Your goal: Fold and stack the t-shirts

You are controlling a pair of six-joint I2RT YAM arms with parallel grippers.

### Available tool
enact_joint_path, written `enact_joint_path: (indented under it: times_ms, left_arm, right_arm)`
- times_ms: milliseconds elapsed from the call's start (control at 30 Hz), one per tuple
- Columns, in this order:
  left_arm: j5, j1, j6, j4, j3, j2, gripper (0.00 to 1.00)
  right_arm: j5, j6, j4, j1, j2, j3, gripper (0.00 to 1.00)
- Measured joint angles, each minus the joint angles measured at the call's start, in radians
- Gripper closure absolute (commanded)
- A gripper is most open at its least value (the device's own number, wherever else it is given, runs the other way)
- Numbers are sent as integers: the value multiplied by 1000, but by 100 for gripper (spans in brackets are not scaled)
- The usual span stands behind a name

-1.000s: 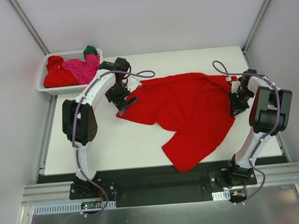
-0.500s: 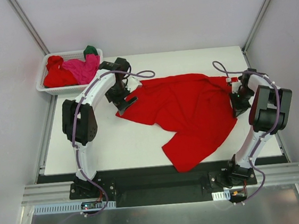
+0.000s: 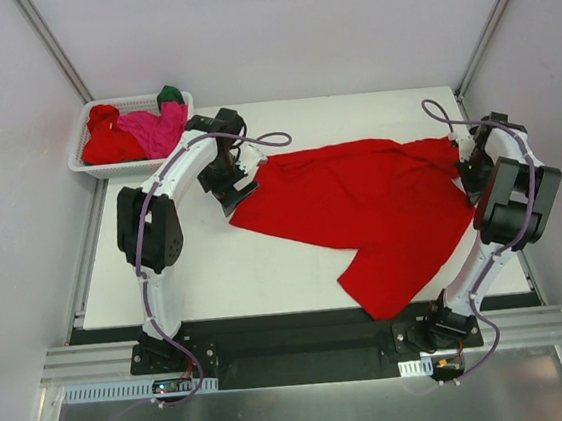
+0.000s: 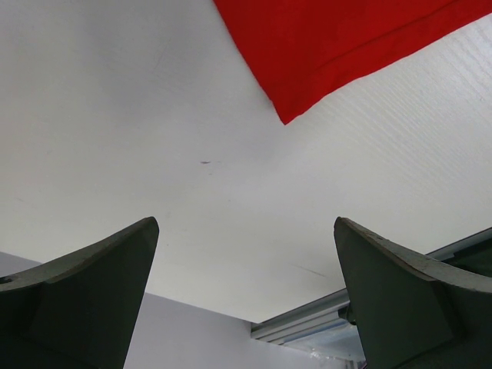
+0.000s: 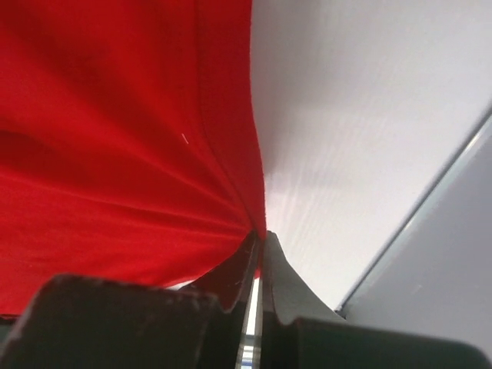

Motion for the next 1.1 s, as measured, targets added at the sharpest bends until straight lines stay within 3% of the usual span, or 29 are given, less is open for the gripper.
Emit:
enact_joint_path:
  times_ms: [933, 967, 1000, 1033, 1067, 1100]
  left_arm:
    - [7, 0, 3, 14, 0, 0, 1]
    - [7, 0, 3, 14, 0, 0, 1]
    - [7, 0, 3, 14, 0, 0, 1]
    - [7, 0, 3, 14, 0, 0, 1]
    - [7, 0, 3, 14, 0, 0, 1]
    - [8, 0, 3, 14, 3, 0, 1]
  right_arm:
    - [154, -125, -45, -24, 200, 358, 99]
    - [156, -127, -45, -24, 202, 360, 95]
    - [157, -128, -47, -25, 204, 360, 60]
    - [156, -129, -50, -26, 204, 360, 35]
    - [154, -124, -55, -26, 204, 360, 2]
    - [149, -127, -70, -27, 204, 361, 3]
